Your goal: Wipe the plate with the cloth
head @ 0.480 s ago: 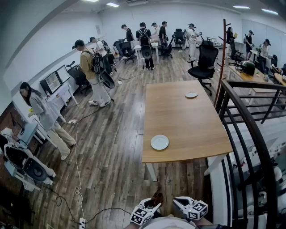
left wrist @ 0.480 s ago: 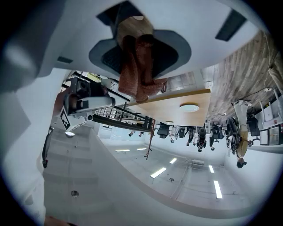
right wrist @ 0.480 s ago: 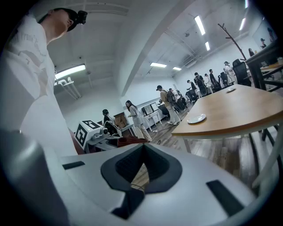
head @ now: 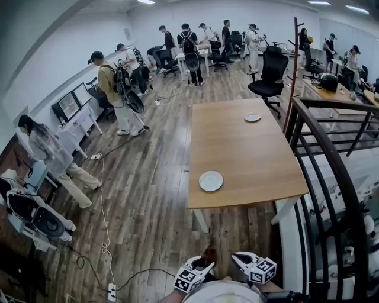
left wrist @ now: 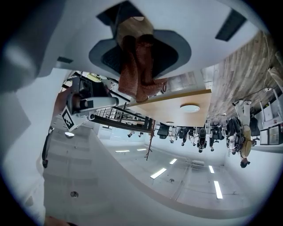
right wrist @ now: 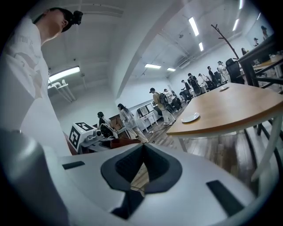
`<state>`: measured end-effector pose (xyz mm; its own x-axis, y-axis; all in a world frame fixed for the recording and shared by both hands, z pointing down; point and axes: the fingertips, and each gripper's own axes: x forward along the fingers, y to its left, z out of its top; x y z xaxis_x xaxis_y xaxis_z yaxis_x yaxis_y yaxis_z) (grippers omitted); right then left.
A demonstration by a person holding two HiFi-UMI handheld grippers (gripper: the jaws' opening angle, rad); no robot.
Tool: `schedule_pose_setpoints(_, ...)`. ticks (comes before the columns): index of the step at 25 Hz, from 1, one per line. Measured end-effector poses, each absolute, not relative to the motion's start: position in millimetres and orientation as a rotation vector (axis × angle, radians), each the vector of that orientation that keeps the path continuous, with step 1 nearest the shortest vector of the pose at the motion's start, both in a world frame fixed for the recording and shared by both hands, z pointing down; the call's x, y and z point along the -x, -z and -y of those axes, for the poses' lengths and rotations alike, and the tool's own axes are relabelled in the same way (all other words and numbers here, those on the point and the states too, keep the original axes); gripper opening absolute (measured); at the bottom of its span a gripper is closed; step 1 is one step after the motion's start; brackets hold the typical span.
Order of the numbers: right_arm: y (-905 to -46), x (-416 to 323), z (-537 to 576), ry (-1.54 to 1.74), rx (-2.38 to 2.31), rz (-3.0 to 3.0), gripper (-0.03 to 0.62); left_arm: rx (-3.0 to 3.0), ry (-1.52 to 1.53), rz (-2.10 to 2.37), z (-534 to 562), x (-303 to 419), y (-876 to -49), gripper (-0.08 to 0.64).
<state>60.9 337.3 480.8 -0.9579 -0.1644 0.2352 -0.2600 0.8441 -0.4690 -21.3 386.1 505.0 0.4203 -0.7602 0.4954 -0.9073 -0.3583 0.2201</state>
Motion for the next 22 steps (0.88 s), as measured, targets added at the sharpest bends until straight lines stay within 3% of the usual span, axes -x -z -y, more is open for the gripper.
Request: schedule_pose_setpoints(22, -466.9, -66.2, -304.4, -0.841, -0.334, 2.851, 0.012, -2.18, -0.46, 1.455, -363.7, 18.4, -485.3, 0.17)
